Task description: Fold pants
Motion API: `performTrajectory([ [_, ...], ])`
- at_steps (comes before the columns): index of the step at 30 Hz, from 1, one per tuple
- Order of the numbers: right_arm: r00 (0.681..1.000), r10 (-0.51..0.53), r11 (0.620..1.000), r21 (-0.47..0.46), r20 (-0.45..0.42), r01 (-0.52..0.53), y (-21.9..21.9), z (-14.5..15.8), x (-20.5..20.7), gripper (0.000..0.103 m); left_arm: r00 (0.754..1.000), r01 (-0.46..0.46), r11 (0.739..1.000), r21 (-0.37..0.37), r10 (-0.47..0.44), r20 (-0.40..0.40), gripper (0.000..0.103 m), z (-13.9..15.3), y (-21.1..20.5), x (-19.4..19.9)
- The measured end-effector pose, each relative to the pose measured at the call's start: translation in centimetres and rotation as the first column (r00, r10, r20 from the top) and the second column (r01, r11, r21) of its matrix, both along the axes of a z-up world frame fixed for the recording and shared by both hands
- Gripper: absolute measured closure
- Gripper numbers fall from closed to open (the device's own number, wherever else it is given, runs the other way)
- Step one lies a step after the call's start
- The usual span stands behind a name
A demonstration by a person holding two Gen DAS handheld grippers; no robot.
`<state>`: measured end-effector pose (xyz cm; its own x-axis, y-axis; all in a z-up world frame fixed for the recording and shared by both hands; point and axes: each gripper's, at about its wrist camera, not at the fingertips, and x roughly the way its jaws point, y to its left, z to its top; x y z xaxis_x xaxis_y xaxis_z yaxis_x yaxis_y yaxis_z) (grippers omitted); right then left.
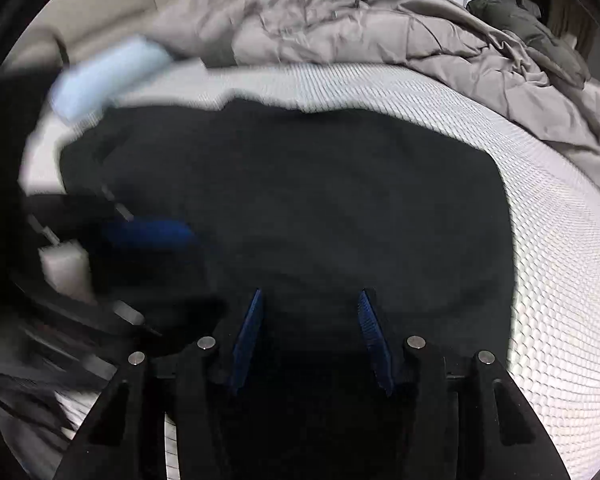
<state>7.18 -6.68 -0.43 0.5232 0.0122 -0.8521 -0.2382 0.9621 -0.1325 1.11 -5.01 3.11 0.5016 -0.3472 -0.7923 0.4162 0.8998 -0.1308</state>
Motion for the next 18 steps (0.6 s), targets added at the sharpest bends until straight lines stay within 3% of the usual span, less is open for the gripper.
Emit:
performTrajectory([
  [3,0.997,-0.073,0.992,-0.098,0.038,0.076,-3.4,1.0,-2.3,0.054,0.999,-0.031,0.998,0.047,0.030,0.017,0.058,0.6,2.5,-2.3],
  [4,0.990,-0.129,0.983,-0.122,0.060,0.135,-5.7,1.4,-3.1,0.052,0.999,-0.054,0.998,0.039,0.053,0.011,0.058,0.7,3.6,-2.7],
  [5,0.984,-0.168,0.981,-0.089,0.059,0.173,-7.6,1.6,-3.7,0.052,0.997,-0.076,0.997,0.006,0.076,0.006,0.059,0.8,5.0,-3.2],
  [7,0.980,-0.197,0.973,0.124,0.020,0.193,-11.0,2.2,-4.9,0.051,0.996,-0.090,0.994,-0.064,0.091,0.015,0.058,1.6,7.3,-4.2],
  [8,0.975,-0.224,0.947,0.236,0.003,0.217,-12.7,2.9,-5.6,0.051,0.994,-0.098,0.991,-0.090,0.101,0.029,0.058,2.2,8.6,-4.7],
  [11,0.964,-0.266,0.871,0.432,0.010,0.236,-15.6,4.2,-6.5,0.051,0.978,-0.188,0.967,-0.172,0.200,0.058,0.058,4.0,12.6,-5.2],
  [14,0.961,-0.264,0.766,0.588,-0.084,0.261,-16.8,2.5,-4.9,0.047,0.932,-0.336,0.893,-0.300,0.360,0.027,0.057,4.9,17.9,-4.8],
  [15,0.955,-0.269,0.749,0.597,-0.123,0.288,-16.5,1.4,-3.8,0.047,0.914,-0.379,0.869,-0.317,0.405,0.015,0.054,4.9,19.1,-4.3],
  [17,0.950,-0.259,0.737,0.600,-0.174,0.311,-15.6,-0.2,-2.5,0.048,0.854,-0.492,0.784,-0.379,0.518,-0.036,0.053,4.6,22.6,-4.2],
  [18,0.951,-0.258,0.746,0.590,-0.170,0.308,-15.1,-0.7,-1.6,0.060,0.832,-0.527,0.751,-0.397,0.552,-0.061,0.053,4.4,23.8,-4.0],
])
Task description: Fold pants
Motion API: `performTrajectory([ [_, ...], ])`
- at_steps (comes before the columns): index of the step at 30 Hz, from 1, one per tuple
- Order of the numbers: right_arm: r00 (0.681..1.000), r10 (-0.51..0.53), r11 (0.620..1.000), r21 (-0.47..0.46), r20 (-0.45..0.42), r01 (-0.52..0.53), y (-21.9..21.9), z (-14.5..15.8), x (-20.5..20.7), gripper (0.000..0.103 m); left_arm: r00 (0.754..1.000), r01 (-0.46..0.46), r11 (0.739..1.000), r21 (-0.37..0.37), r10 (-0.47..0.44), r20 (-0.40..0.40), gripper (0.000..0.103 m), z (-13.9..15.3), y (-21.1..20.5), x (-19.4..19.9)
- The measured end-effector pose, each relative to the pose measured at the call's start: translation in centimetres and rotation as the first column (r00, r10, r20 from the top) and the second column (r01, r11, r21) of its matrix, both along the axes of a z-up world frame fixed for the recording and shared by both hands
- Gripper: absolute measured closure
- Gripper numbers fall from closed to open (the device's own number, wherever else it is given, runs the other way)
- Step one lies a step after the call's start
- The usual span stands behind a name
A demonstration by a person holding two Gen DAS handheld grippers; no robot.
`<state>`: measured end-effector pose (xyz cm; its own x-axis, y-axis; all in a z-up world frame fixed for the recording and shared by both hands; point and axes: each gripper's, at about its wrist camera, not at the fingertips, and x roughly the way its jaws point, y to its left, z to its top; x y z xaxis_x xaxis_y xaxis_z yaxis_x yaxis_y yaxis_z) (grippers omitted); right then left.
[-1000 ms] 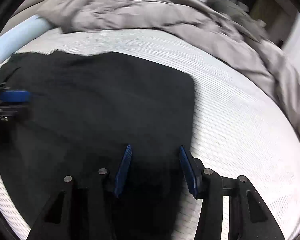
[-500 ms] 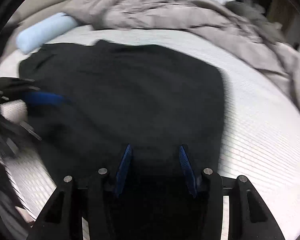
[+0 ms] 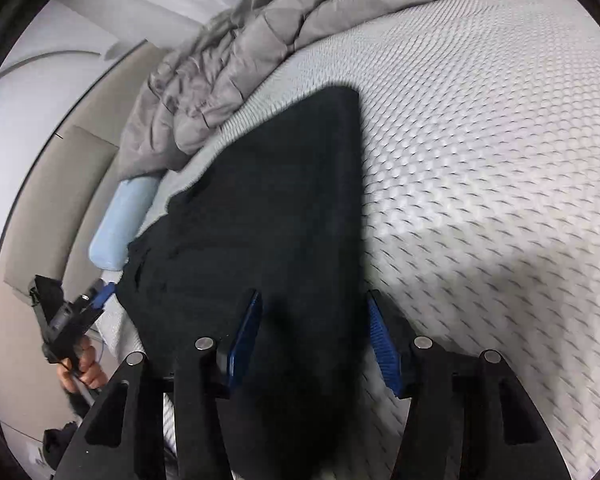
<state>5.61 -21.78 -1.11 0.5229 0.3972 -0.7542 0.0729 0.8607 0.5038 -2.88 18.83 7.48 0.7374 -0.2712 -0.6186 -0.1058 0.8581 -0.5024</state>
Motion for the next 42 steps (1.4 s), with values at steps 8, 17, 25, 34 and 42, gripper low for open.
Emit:
performTrajectory([
  [8,1.000,0.004,0.946,-0.323,0.028,0.006,1.2,2.1,2.3,0.081,0.977,-0.173,0.985,0.005,0.172,-0.128,0.053,-2.5,7.1,-2.1],
  [17,0.993,-0.056,0.950,-0.300,0.108,0.086,1.4,4.1,0.3,0.042,0.961,-0.242,0.951,-0.190,0.209,-0.178,0.053,-5.9,11.8,-3.5],
  [25,0.992,-0.054,0.959,-0.270,0.111,0.083,2.1,4.3,0.1,0.041,0.936,-0.336,0.937,-0.093,0.322,-0.140,0.094,-5.7,10.9,0.7],
  [34,0.986,-0.033,0.958,-0.277,0.165,0.079,2.0,5.8,-1.7,0.041,0.975,0.004,0.977,0.211,-0.051,0.216,0.100,9.3,-9.5,1.9],
  [42,0.979,-0.124,0.945,-0.281,0.159,0.165,-1.3,5.8,-2.8,0.041,0.764,0.639,0.744,0.195,-0.644,-0.048,0.062,3.2,-31.8,4.7],
])
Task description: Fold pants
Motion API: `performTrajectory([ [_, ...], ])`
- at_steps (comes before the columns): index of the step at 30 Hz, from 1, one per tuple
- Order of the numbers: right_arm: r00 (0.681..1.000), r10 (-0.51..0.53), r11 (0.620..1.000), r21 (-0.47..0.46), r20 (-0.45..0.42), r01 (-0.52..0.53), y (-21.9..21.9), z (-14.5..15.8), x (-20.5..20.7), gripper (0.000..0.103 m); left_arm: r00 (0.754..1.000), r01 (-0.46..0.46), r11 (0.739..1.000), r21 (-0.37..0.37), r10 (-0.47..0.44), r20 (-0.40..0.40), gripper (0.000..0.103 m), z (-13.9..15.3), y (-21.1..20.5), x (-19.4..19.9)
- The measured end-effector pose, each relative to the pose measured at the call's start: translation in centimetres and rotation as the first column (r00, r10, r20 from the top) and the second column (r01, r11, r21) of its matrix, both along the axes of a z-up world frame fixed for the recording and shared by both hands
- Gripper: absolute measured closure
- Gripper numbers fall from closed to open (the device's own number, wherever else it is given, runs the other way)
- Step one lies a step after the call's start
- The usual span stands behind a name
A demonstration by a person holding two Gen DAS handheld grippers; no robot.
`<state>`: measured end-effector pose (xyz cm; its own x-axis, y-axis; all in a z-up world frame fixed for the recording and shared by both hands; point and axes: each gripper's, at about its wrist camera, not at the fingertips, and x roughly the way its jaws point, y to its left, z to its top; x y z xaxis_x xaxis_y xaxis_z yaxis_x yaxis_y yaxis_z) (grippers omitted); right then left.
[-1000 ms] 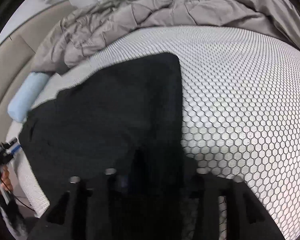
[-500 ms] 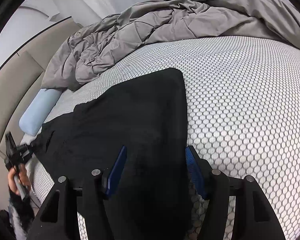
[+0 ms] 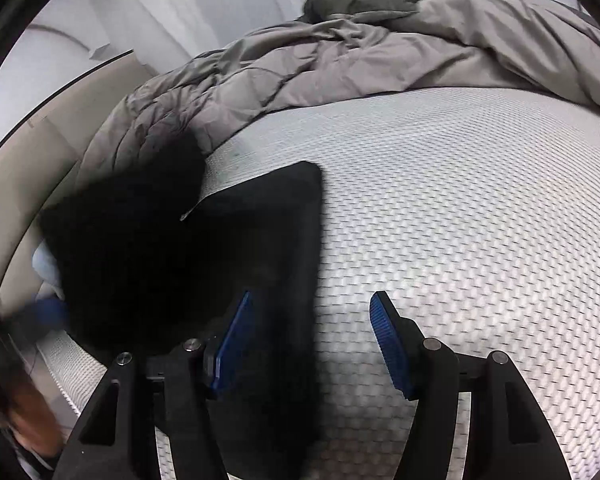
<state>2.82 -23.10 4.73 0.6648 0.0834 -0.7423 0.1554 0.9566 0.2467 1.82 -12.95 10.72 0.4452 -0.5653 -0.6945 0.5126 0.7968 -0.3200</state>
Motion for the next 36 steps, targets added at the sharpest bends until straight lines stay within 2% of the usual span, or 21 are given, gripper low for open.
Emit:
performTrajectory([
  [2,1.000,-0.026,1.000,0.007,-0.005,0.026,-1.2,0.0,-0.6,0.041,0.996,-0.006,0.999,0.038,0.010,-0.089,0.062,-2.5,-0.1,0.4],
  [4,0.999,-0.033,0.999,0.017,0.002,0.033,-2.0,0.3,-1.2,0.041,0.993,-0.003,1.000,-0.010,0.002,-0.115,0.062,-2.9,1.4,-0.4],
  [5,0.999,-0.034,0.999,0.022,0.011,0.034,-2.3,0.5,-1.5,0.041,0.995,-0.011,0.999,-0.034,0.008,-0.097,0.062,-2.6,2.2,-1.0],
  [7,0.999,-0.016,0.998,0.065,0.028,0.014,-2.6,0.9,-1.9,0.041,0.997,-0.069,0.995,-0.069,0.068,-0.023,0.055,-1.4,4.8,-1.6],
  [8,0.999,0.002,0.996,0.089,0.034,-0.005,-2.5,1.0,-2.0,0.041,0.994,-0.112,0.990,-0.082,0.113,0.008,0.043,-0.9,6.4,-1.7],
  [9,0.999,0.023,0.994,0.110,0.040,-0.027,-2.3,1.0,-2.0,0.041,0.988,-0.150,0.984,-0.093,0.153,0.027,0.036,-0.7,7.3,-1.4],
  [11,0.995,0.084,0.981,0.172,0.046,-0.091,-1.4,0.8,-1.8,0.041,0.963,-0.262,0.960,-0.095,0.267,0.043,0.035,-1.0,10.0,-0.2],
  [14,0.985,0.172,0.945,0.276,0.035,-0.175,0.0,-0.2,-1.3,0.041,0.933,-0.359,0.933,-0.019,0.359,-0.002,0.036,-2.9,13.2,0.5],
  [16,0.979,0.205,0.933,0.300,0.007,-0.198,0.9,-1.0,-0.5,0.041,0.925,-0.379,0.919,0.108,0.380,0.003,0.036,-4.6,13.6,1.2],
  [17,0.977,0.212,0.934,0.298,-0.018,-0.197,1.3,-1.5,-0.1,0.041,0.918,-0.391,0.899,0.197,0.395,0.019,0.036,-5.4,13.9,1.2],
  [19,0.973,0.217,0.939,0.288,-0.077,-0.186,2.1,-2.7,0.7,0.041,0.911,-0.402,0.873,0.275,0.413,0.022,0.035,-7.3,15.2,1.1],
  [22,0.971,0.220,0.934,0.307,-0.090,-0.183,2.8,-3.7,1.7,0.041,0.904,-0.407,0.889,0.211,0.424,-0.045,0.034,-9.0,17.6,1.0],
  [25,0.968,0.239,0.933,0.295,-0.083,-0.205,4.2,-3.9,2.6,0.042,0.901,-0.414,0.892,0.178,0.430,-0.057,0.034,-9.1,18.9,0.6],
  [26,0.969,0.232,0.940,0.274,-0.081,-0.202,4.4,-4.0,2.7,0.046,0.899,-0.418,0.893,0.167,0.433,-0.063,0.034,-9.1,19.3,0.6],
  [27,0.971,0.224,0.952,0.233,-0.082,-0.200,4.9,-4.0,2.7,0.061,0.897,-0.421,0.893,0.160,0.435,-0.070,0.034,-9.2,19.5,0.6],
  [28,0.970,0.228,0.954,0.215,-0.079,-0.207,5.2,-4.0,2.9,0.071,0.897,-0.421,0.893,0.158,0.436,-0.074,0.034,-9.2,19.6,0.7],
  [30,0.967,0.250,0.947,0.217,-0.042,-0.235,5.5,-3.0,2.4,0.081,0.896,-0.422,0.893,0.159,0.437,-0.075,0.034,-9.1,19.8,0.8],
  [33,0.955,0.296,0.926,0.246,-0.001,-0.286,5.2,-1.2,0.8,0.082,0.898,-0.418,0.896,0.146,0.432,-0.081,0.034,-7.8,19.4,0.2],
  [34,0.956,0.295,0.931,0.229,-0.011,-0.284,5.2,-1.1,0.3,0.082,0.902,-0.412,0.901,0.138,0.424,-0.077,0.034,-7.7,19.3,0.2],
  [35,0.957,0.288,0.941,0.195,-0.032,-0.277,5.0,-1.3,0.1,0.079,0.905,-0.407,0.902,0.141,0.420,-0.072,0.034,-7.4,19.2,0.0],
  [36,0.960,0.262,0.958,0.141,-0.096,-0.248,4.6,-2.4,0.2,0.067,0.907,-0.402,0.902,0.154,0.416,-0.069,0.034,-7.3,18.9,-0.2],
])
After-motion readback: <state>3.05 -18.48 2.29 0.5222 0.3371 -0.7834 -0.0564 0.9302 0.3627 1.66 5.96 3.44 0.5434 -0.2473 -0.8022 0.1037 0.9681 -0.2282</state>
